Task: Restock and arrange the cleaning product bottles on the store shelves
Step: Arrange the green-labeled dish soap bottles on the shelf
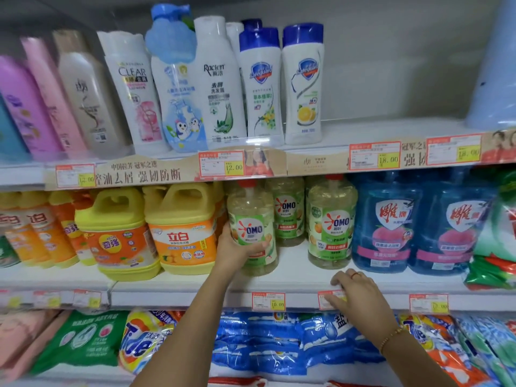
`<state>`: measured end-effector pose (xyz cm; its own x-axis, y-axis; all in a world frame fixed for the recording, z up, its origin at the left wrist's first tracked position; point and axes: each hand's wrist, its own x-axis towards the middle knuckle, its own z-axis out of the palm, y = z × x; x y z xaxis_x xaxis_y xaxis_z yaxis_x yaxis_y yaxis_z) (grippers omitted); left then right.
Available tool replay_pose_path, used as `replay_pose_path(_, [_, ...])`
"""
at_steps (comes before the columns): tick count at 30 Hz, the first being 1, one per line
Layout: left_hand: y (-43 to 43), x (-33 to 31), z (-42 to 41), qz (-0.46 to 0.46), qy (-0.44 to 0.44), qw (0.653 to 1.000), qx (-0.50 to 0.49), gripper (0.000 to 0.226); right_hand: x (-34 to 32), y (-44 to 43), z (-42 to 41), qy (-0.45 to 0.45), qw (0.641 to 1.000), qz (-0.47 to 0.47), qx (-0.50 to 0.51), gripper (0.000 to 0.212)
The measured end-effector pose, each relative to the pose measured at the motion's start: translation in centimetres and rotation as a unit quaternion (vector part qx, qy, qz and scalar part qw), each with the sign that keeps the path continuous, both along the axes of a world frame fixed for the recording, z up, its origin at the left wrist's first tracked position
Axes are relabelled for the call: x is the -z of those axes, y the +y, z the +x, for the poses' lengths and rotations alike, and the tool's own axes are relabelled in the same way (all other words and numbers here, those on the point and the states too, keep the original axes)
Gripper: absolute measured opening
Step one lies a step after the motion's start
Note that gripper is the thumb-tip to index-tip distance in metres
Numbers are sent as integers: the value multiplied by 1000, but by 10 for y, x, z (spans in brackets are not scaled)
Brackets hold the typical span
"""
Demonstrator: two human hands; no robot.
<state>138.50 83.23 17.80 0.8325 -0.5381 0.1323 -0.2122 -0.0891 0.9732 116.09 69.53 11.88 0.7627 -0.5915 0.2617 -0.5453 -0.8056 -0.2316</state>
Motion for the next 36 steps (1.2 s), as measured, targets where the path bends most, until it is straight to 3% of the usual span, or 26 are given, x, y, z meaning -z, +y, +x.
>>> replay_pose_path(4, [5, 1, -13, 36, -49, 998, 5, 89, -6, 19, 4, -38, 998, 48, 2, 48])
replay_pose_path(9, [15, 10, -25, 26, -75, 997, 1, 91, -12, 54, 18, -146, 968, 201, -42, 74])
replay_pose_path(14, [27, 3, -47, -8, -164, 985, 52, 89, -29, 70, 25, -271, 861, 424, -73, 91])
replay_pose_path(18, [37, 1, -72, 0, -270, 955, 120, 82, -38, 69, 17, -308, 834, 450, -89, 69])
replay_pose_path(20, [42, -7, -77, 5, -299, 945, 130, 82, -52, 69, 5, -322, 816, 471, -97, 81])
replay_pose_path(23, [52, -37, -85, 0, -313, 940, 136, 88, -92, 63, -15, -295, 860, 392, -142, 73])
replay_pose_path(26, [67, -76, -99, -34, -261, 956, 127, 90, -134, 61, -28, -307, 861, 361, -187, 71])
replay_pose_path(30, [85, -117, -114, -131, -147, 973, 123, 77, -160, 77, -28, -372, 814, 364, -259, 56])
replay_pose_path(34, [101, -140, -103, -268, 7, 954, 132, 79, -162, 99, -15, -380, 785, 386, -301, 59])
replay_pose_path(36, [108, -148, -94, -298, 44, 946, 120, 80, -160, 112, -9, -388, 804, 338, -298, 68])
